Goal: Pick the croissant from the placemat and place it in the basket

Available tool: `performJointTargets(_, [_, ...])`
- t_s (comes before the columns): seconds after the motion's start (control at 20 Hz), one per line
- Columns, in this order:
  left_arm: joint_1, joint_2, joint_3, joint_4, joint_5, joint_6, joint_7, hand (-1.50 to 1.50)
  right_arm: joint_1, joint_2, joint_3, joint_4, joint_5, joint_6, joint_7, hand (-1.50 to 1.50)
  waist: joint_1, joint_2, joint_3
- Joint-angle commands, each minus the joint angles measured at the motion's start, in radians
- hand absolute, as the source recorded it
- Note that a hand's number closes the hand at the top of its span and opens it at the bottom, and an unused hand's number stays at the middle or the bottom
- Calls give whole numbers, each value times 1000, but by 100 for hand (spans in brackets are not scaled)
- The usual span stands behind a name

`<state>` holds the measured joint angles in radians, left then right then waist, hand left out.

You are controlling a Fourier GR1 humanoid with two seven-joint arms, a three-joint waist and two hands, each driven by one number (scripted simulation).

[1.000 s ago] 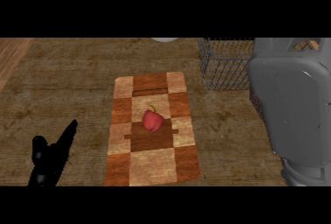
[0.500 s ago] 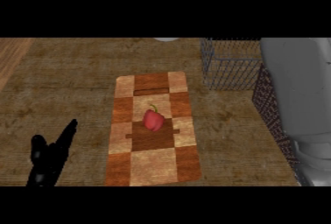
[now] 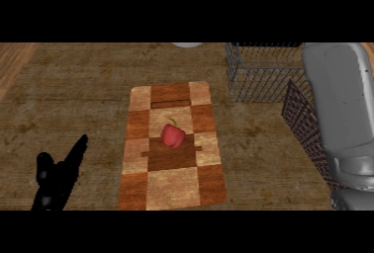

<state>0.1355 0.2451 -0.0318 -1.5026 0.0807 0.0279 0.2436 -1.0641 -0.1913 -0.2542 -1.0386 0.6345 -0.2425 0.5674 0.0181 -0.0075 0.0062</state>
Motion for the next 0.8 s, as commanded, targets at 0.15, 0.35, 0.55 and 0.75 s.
performJointTargets(0.15, [7, -44, -27, 45, -20, 14, 54, 0, 2, -37, -65, 159, -69, -41, -159, 150, -1, 14, -6])
performJointTargets(0.35, [-5, -16, 6, 54, -8, 1, 57, 0, 48, -137, 30, 212, 107, -8, -82, 150, -13, 12, -7])
performJointTargets(0.55, [14, -20, 4, 52, -10, -14, 39, 0, 37, -126, 61, 264, 139, -32, -124, -150, -4, 13, -7])
performJointTargets(0.75, [-52, -22, 42, 124, 7, -19, 42, 0, 41, -203, 9, 242, 78, 21, -212, -150, -16, 11, -7])
